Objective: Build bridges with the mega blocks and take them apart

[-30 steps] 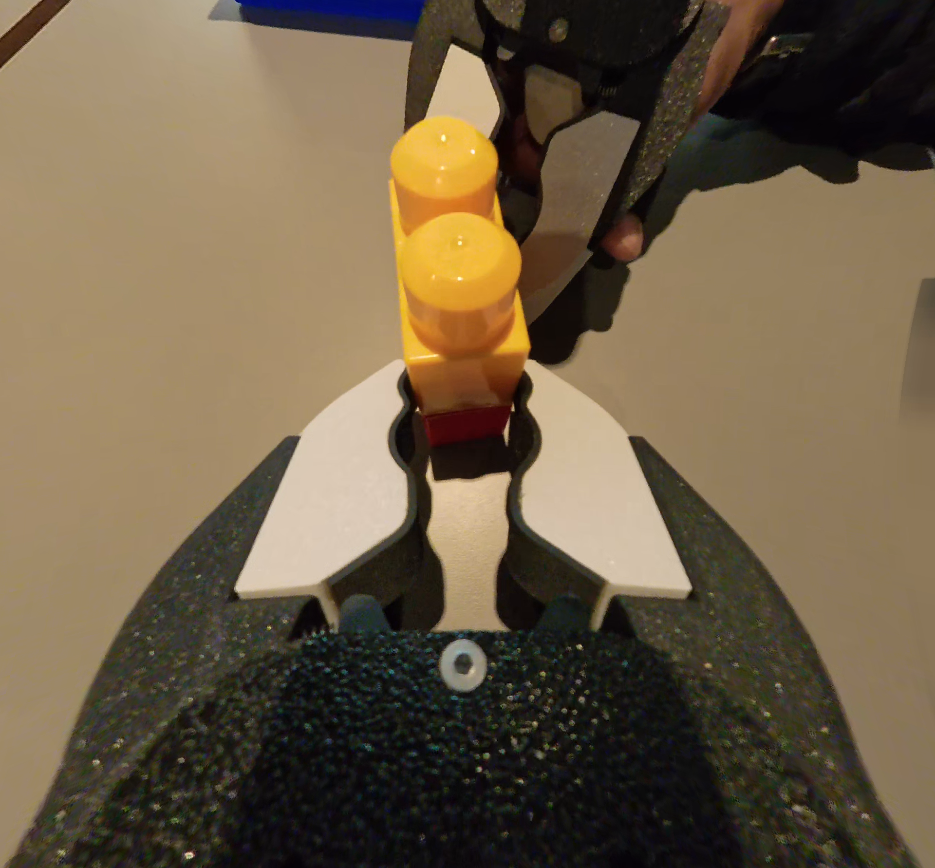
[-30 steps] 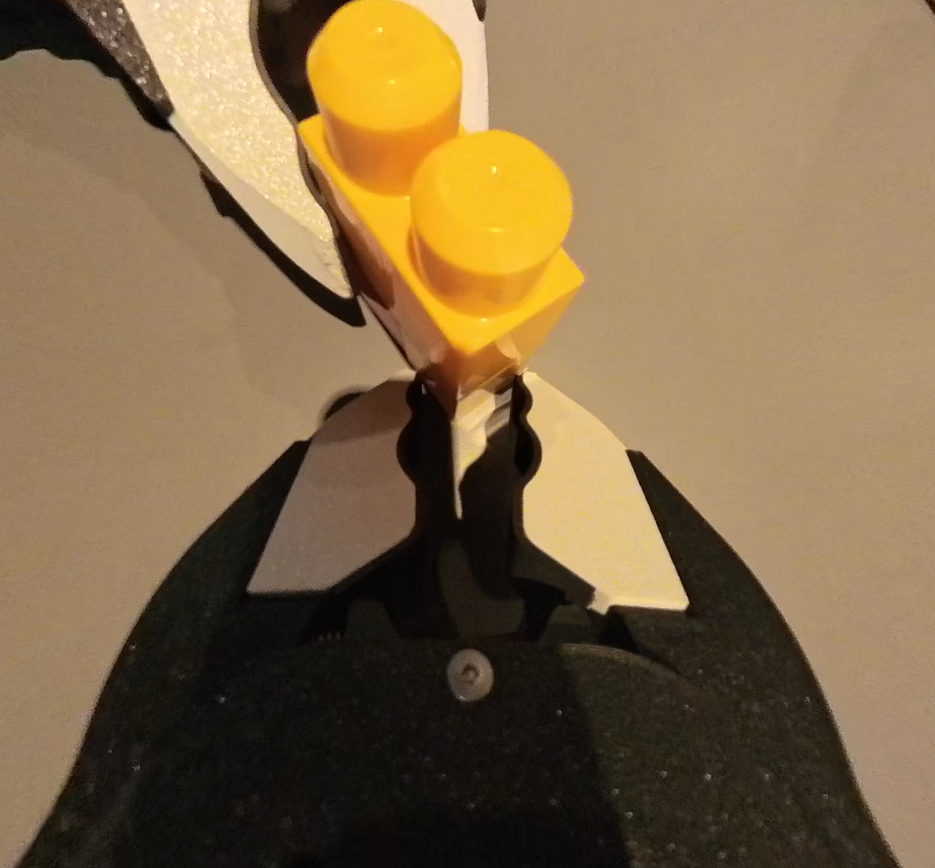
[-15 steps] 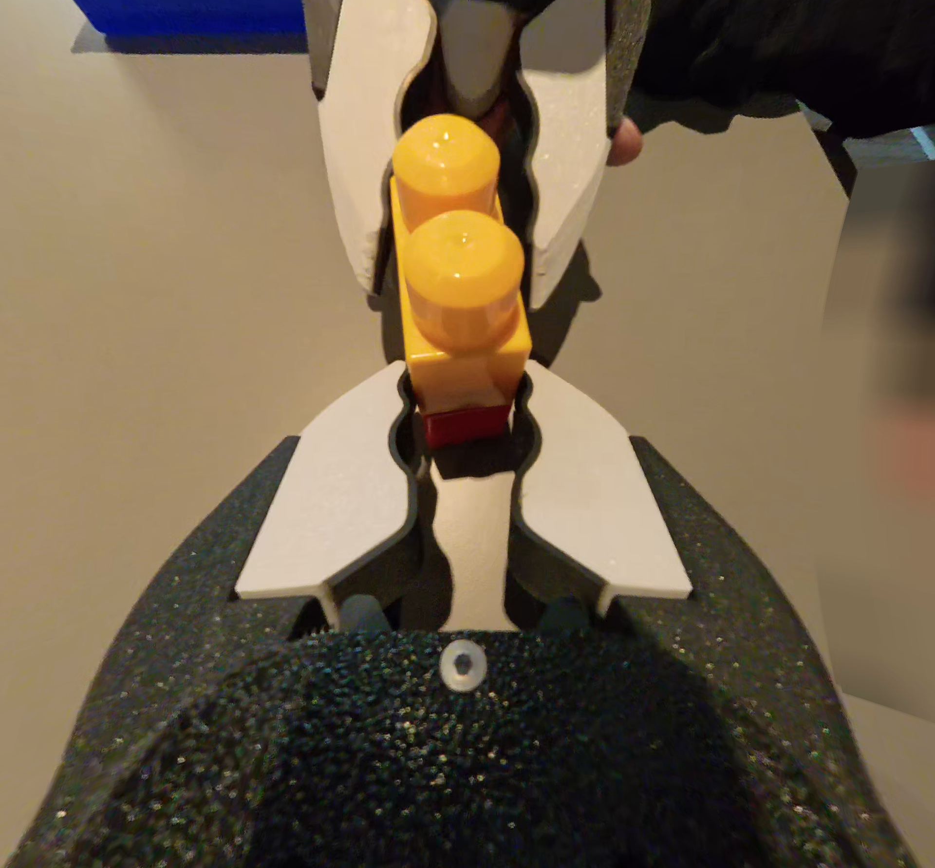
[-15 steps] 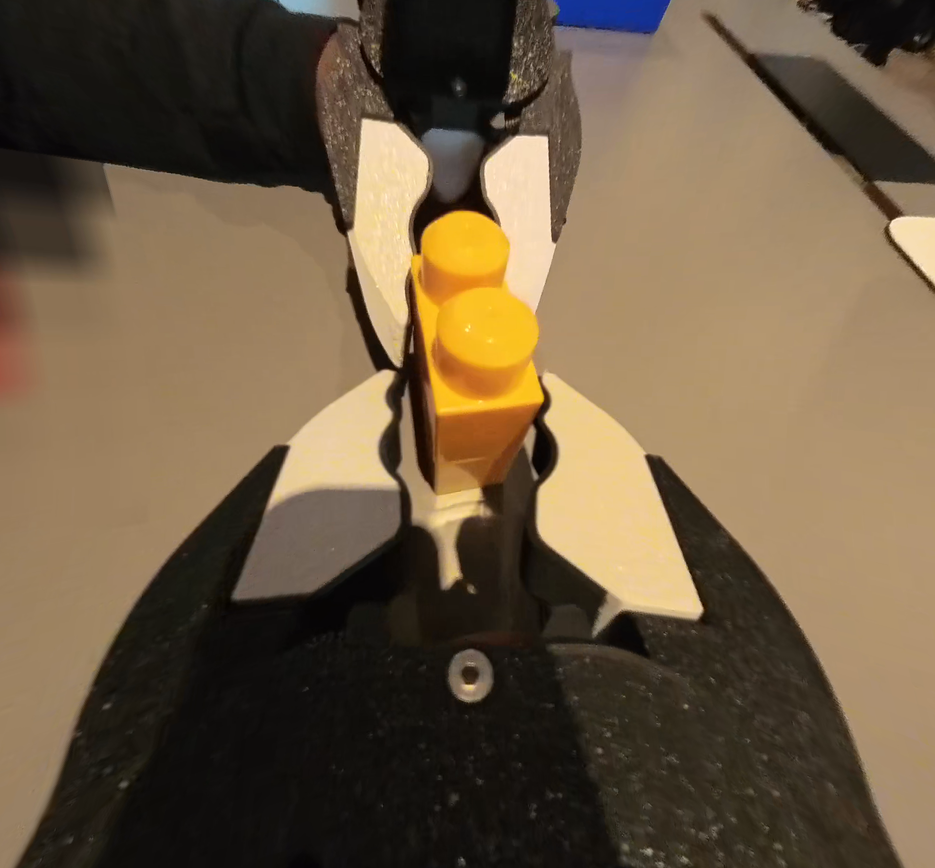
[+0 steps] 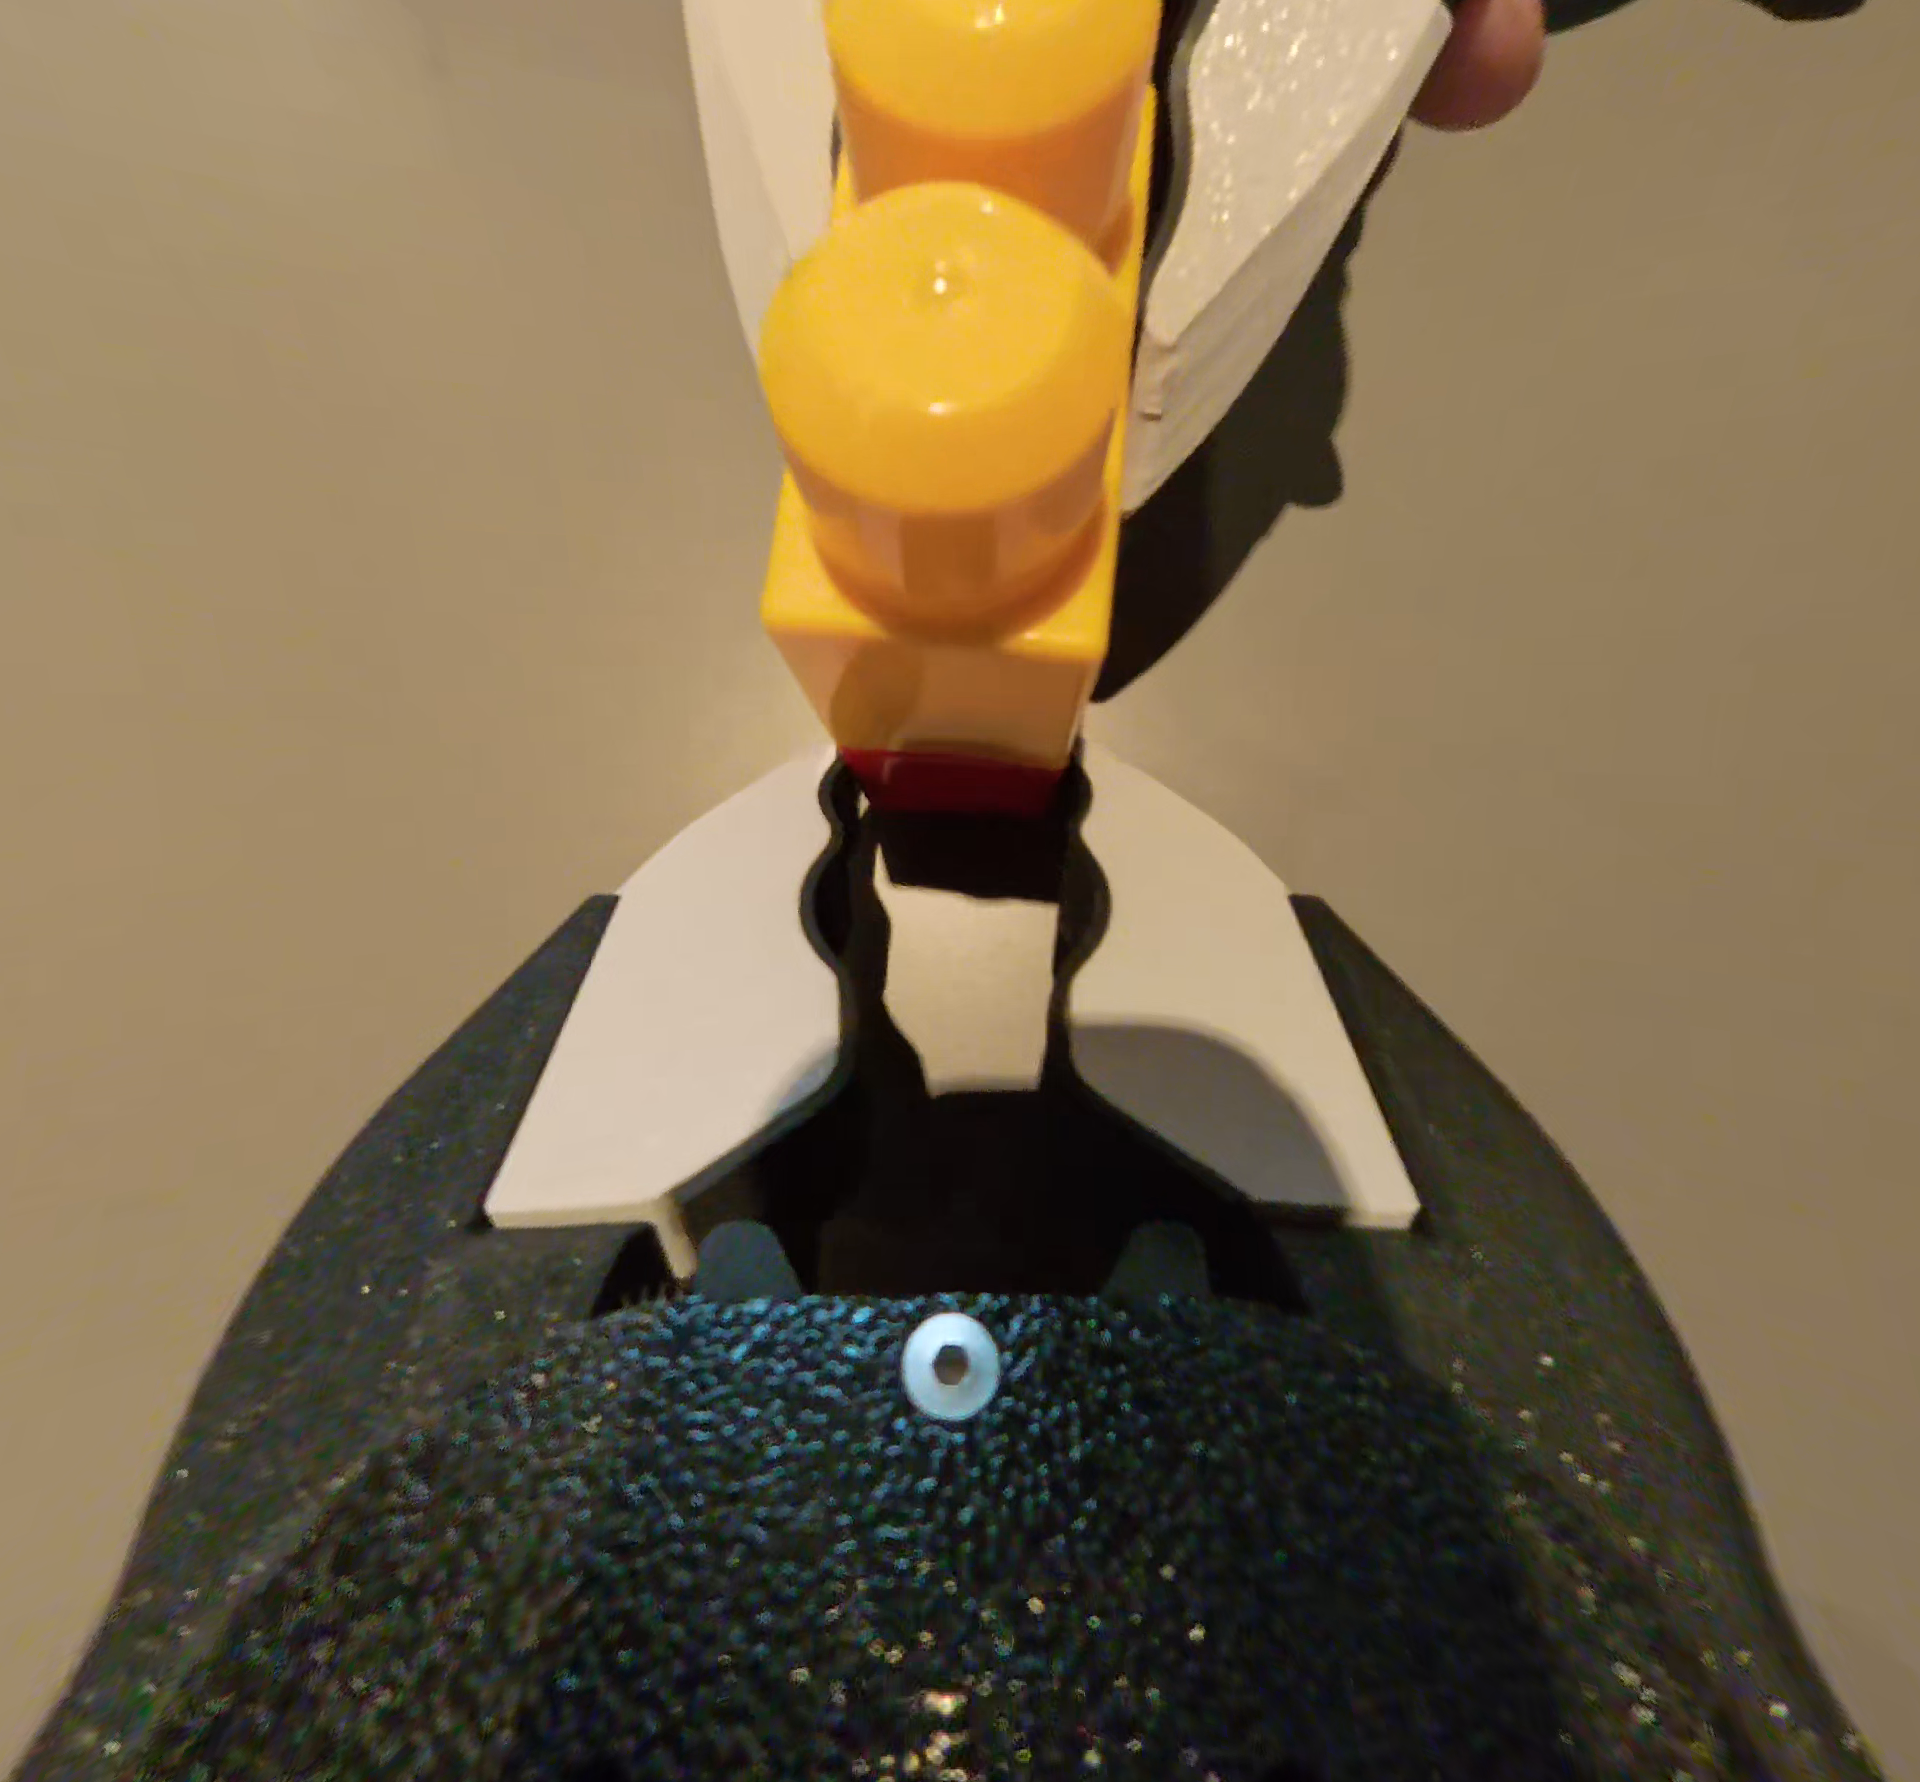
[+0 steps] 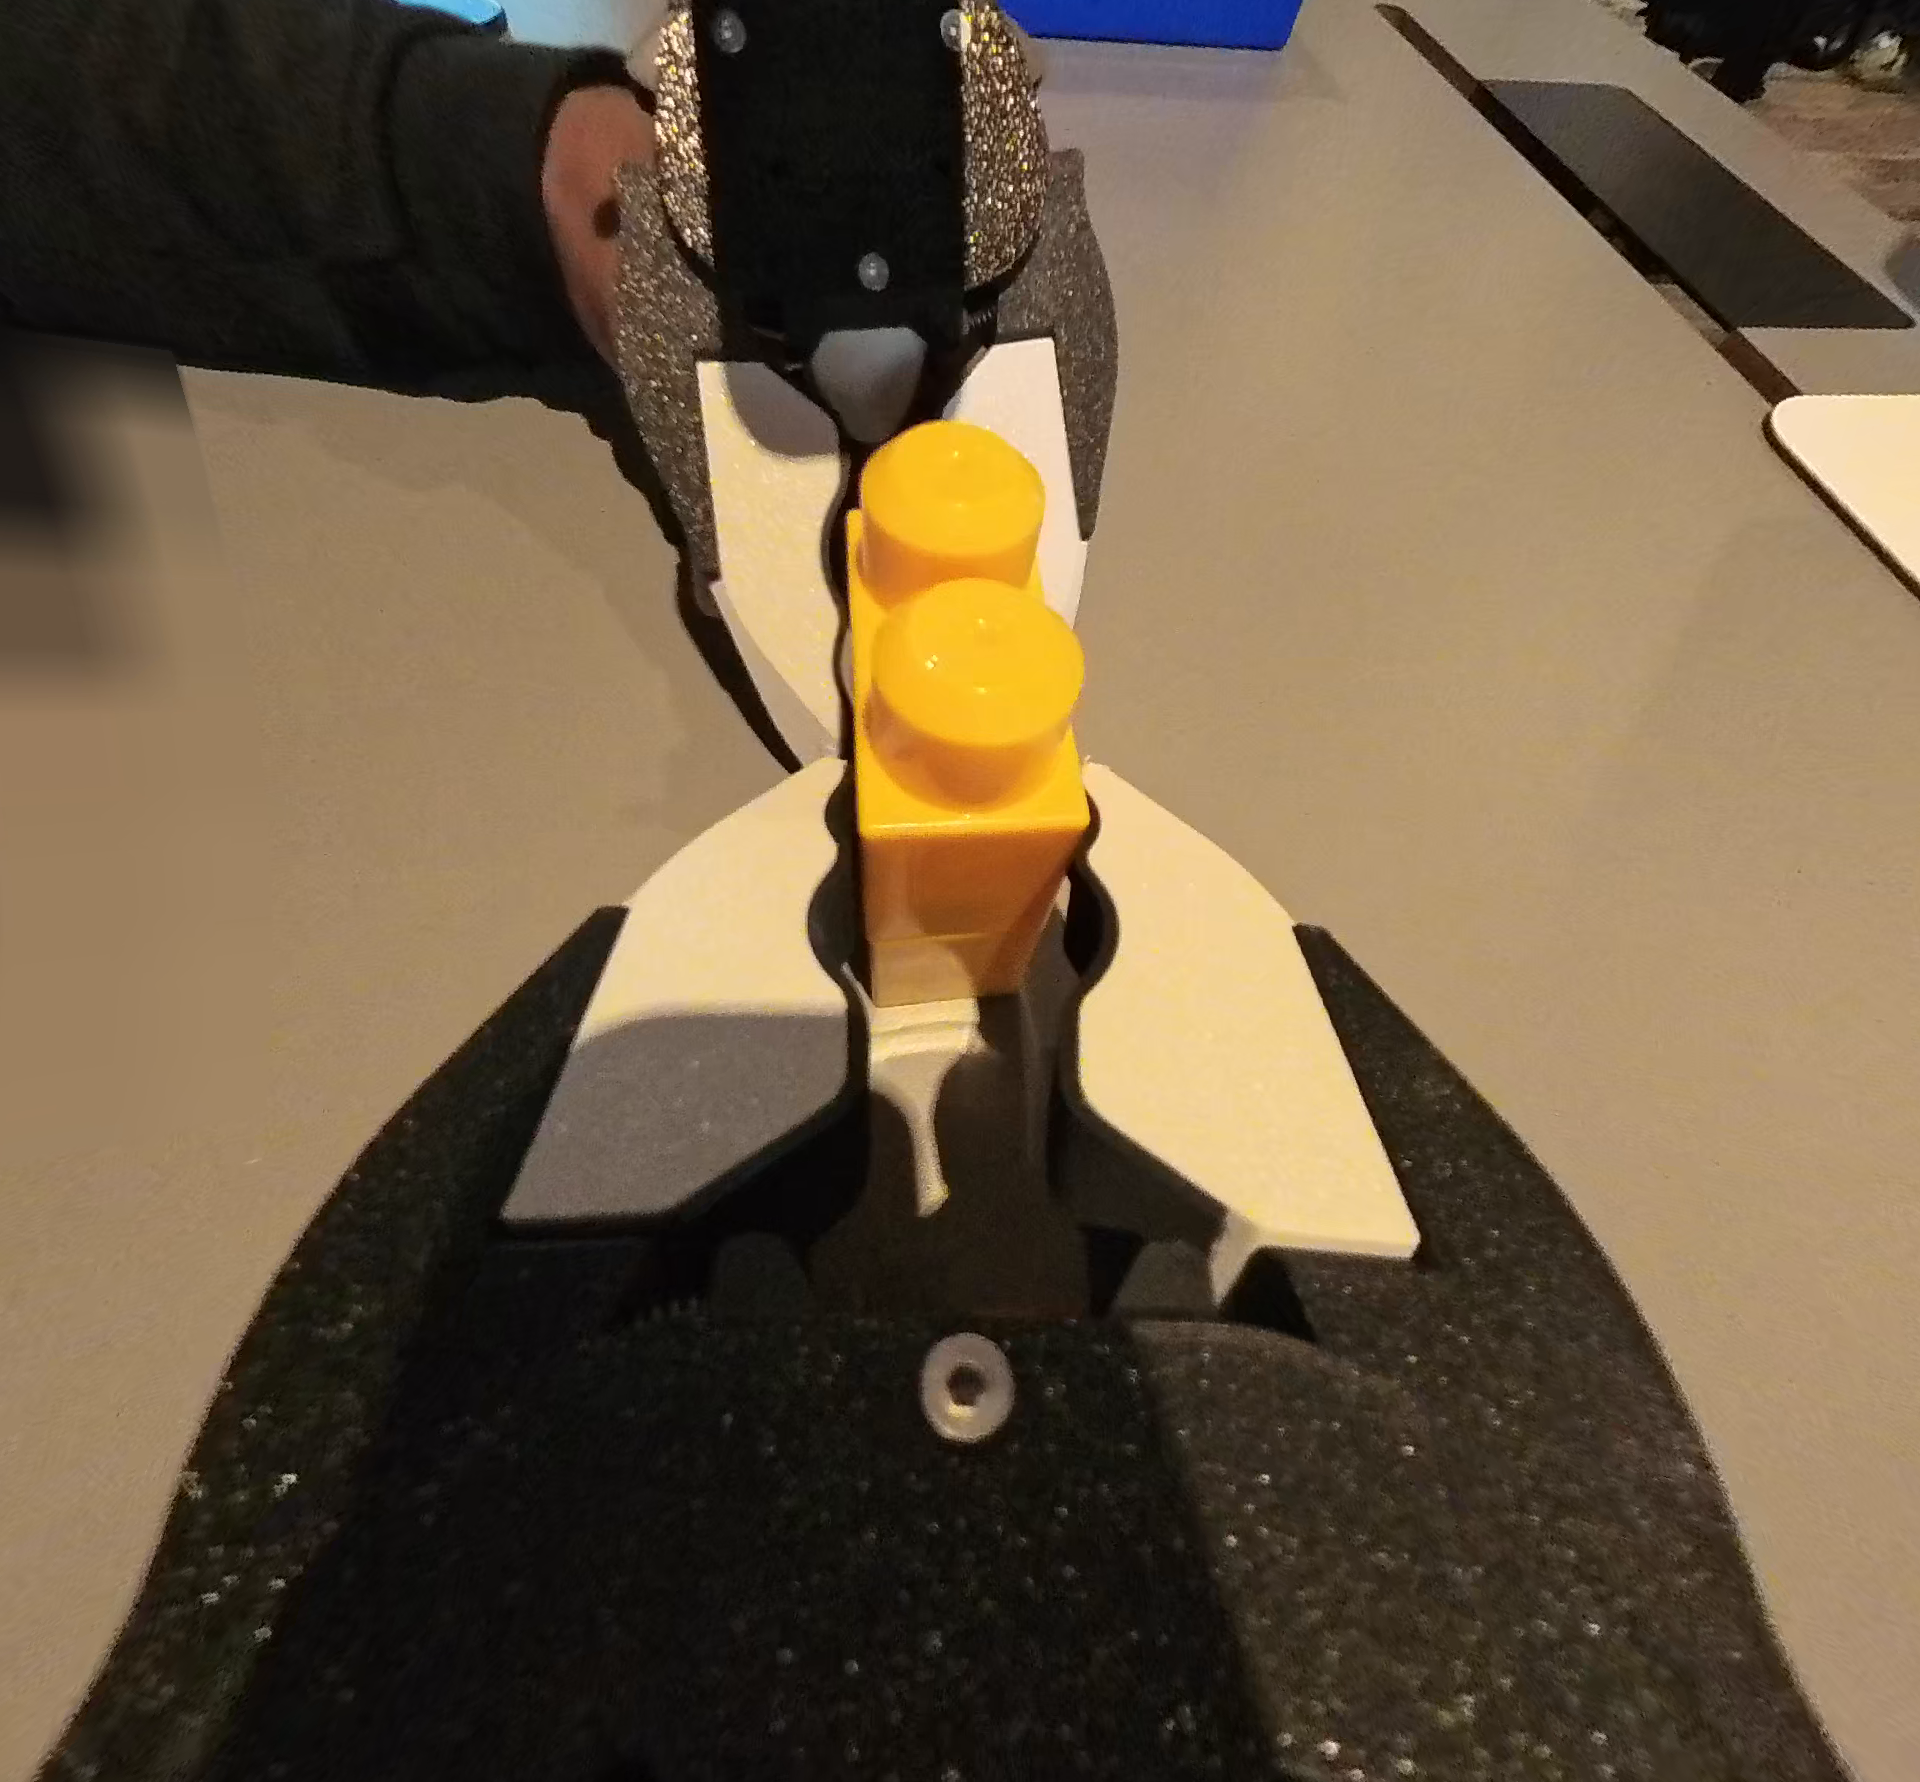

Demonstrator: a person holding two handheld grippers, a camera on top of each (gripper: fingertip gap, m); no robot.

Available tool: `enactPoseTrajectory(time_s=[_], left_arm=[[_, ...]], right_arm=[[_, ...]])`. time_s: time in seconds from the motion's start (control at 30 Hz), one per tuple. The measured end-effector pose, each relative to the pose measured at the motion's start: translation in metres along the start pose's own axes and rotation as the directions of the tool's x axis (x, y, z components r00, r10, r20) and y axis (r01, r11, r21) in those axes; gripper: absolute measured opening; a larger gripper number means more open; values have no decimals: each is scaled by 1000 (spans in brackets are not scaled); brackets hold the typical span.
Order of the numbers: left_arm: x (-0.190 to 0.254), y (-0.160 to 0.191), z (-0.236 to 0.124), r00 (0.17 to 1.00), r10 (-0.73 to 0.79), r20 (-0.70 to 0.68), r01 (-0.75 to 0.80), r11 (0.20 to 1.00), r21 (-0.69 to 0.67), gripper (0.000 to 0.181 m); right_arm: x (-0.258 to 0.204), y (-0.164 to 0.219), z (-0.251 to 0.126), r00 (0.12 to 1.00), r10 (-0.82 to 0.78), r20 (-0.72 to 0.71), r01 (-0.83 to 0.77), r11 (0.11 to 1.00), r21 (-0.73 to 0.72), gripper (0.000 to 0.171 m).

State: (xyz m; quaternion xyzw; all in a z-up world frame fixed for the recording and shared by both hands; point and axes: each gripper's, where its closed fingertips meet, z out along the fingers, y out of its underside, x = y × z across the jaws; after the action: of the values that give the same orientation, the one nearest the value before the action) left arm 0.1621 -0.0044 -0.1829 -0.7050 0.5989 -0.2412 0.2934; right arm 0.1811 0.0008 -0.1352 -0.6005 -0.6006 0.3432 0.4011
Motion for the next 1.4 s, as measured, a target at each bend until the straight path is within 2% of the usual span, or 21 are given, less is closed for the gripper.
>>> enactPoseTrajectory(time_s=[0.77,1.03,1.07,1.13,1.17,1.27,1.33,1.4], left_arm=[[3,2,0,993,78,-85,-79,997,-9,35],[2,1,0,998,44,-46,-44,999,-7,35],[2,1,1,998,42,-44,-42,999,-7,35],[2,0,1,998,37,-42,-37,999,-7,35],[1,1,1,999,35,-37,-36,999,-7,35],[0,0,1,999,35,-27,-35,999,-6,35],[0,0,1,999,33,-18,-33,999,-6,35],[-2,0,1,1000,23,-7,-23,1000,-7,36]], right_arm=[[-5,0,2,999,-8,41,9,1000,-3,36],[-3,1,2,1000,5,30,-5,1000,-11,37],[-3,5,2,1000,3,26,-2,999,-40,39],[-1,22,4,1000,-16,16,18,989,-148,64],[-3,23,4,1000,-12,29,16,987,-157,67],[-2,24,6,1000,-16,12,18,985,-170,57],[0,26,9,1000,-17,-6,15,981,-193,39],[1,27,10,1000,-6,-14,3,980,-199,39]])
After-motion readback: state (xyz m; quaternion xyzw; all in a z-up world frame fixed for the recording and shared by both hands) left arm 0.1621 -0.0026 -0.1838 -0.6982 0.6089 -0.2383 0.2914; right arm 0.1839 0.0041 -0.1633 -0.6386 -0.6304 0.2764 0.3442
